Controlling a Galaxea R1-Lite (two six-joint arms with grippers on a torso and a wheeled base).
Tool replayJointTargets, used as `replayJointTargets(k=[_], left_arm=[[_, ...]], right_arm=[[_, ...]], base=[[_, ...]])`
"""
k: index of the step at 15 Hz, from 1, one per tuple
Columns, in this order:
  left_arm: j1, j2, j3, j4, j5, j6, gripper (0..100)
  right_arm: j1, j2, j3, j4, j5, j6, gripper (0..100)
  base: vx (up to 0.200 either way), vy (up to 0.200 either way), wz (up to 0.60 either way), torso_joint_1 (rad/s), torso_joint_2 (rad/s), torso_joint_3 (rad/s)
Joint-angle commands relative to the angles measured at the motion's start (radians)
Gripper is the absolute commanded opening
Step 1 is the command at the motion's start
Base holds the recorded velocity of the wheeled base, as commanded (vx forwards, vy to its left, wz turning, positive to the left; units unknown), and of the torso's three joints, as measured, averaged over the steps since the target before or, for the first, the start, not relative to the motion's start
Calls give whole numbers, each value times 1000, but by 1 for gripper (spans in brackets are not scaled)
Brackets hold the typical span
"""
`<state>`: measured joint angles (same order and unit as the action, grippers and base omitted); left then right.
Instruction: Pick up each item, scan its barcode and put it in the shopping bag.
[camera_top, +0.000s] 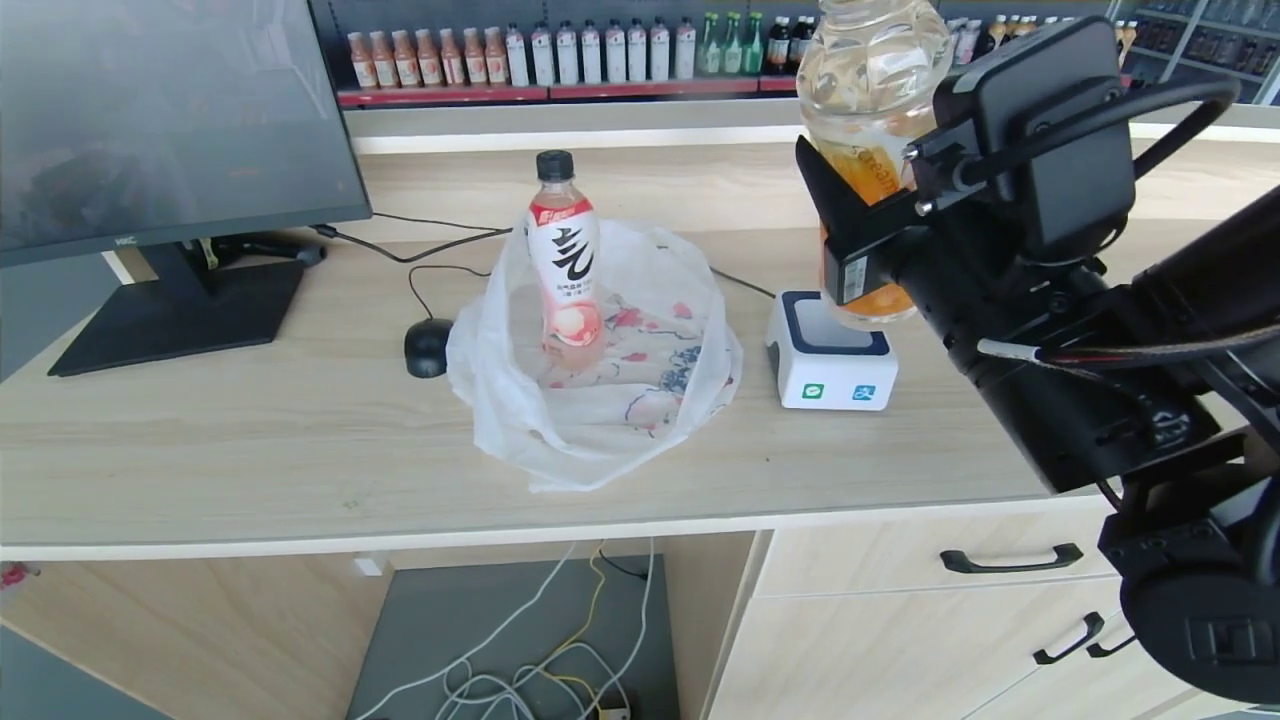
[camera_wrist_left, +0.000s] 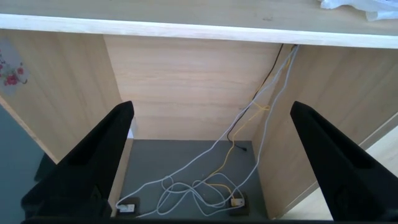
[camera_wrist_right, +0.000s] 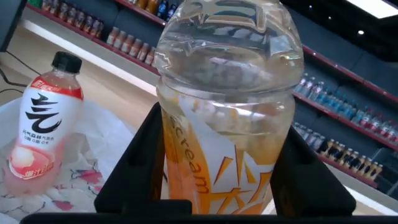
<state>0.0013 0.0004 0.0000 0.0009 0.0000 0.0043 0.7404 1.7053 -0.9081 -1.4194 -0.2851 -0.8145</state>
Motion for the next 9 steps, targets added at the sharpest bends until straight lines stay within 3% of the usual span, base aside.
replayJointTargets(k=[1, 4, 9], left_arm=[[0, 0, 0, 1, 0, 0, 100], [0, 0, 0, 1, 0, 0, 100], [0, 0, 0, -1, 0, 0, 100]], right_arm=[[-21, 23, -23, 0, 15, -29, 0], [-29, 28, -25, 0, 30, -77, 0], [-79, 53, -15, 3, 196, -184, 0]], base=[[0, 0, 0, 0, 0, 0], [0, 0, 0, 0, 0, 0], [0, 0, 0, 0, 0, 0]])
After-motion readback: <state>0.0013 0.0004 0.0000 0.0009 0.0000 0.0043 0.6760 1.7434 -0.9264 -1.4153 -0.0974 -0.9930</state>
